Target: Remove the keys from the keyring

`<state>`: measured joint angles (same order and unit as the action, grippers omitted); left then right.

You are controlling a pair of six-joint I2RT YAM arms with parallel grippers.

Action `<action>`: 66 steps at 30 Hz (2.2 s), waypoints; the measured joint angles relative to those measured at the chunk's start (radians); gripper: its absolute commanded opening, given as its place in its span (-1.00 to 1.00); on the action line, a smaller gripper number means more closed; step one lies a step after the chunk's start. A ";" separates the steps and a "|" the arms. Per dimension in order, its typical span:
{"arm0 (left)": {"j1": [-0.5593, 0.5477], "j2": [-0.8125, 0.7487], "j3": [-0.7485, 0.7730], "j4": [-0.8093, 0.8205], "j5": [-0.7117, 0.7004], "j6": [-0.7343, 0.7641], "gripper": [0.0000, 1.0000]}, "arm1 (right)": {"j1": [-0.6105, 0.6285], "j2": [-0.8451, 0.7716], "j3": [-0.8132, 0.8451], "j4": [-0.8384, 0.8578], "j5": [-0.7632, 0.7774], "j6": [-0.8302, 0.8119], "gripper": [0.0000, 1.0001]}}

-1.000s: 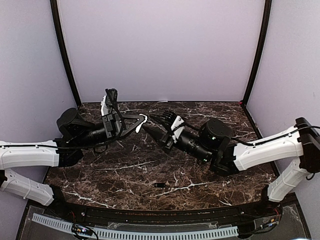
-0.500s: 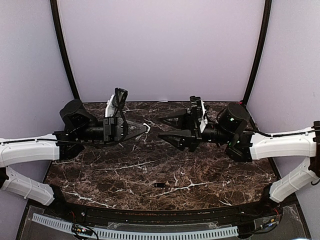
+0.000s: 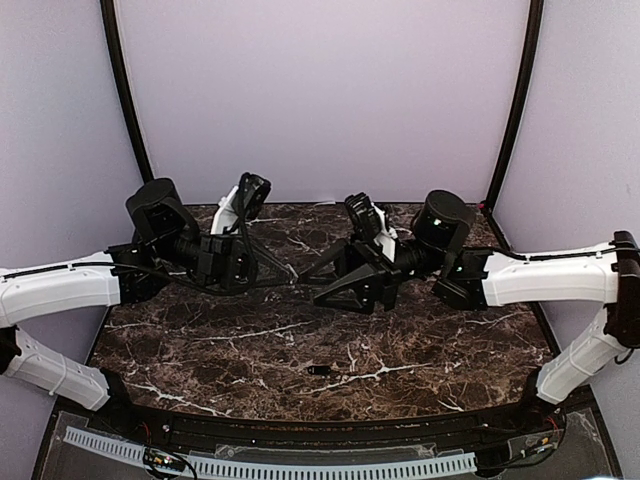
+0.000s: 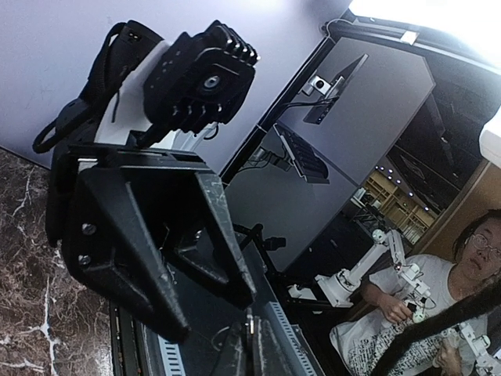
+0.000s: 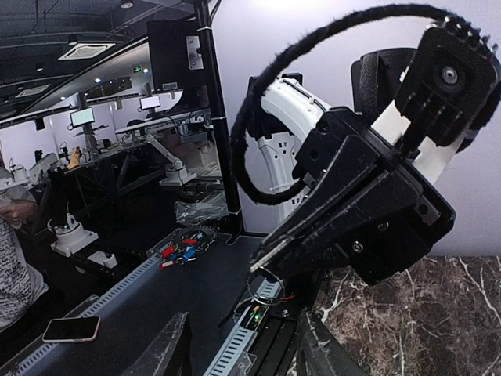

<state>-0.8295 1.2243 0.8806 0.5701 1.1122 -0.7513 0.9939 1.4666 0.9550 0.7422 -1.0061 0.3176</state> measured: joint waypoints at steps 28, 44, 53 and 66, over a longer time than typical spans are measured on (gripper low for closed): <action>-0.011 -0.051 -0.001 -0.141 -0.389 0.058 -1.00 | 0.063 -0.146 -0.158 -0.110 0.678 -0.201 -0.08; -0.011 -0.050 -0.001 -0.319 -0.679 0.065 -1.00 | 0.225 -0.039 0.023 -0.336 1.268 -0.450 -0.39; -0.010 -0.046 -0.001 -0.341 -0.711 0.079 -1.00 | 0.232 -0.011 0.051 -0.376 1.299 -0.483 -0.70; -0.008 -0.046 -0.004 -0.335 -0.707 0.076 -1.00 | 0.237 0.008 0.061 -0.369 1.346 -0.499 -1.00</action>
<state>-0.8379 1.1782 0.8764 0.2348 0.4053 -0.6758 1.2304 1.4750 1.0157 0.3733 0.3397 -0.1814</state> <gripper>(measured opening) 0.024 0.010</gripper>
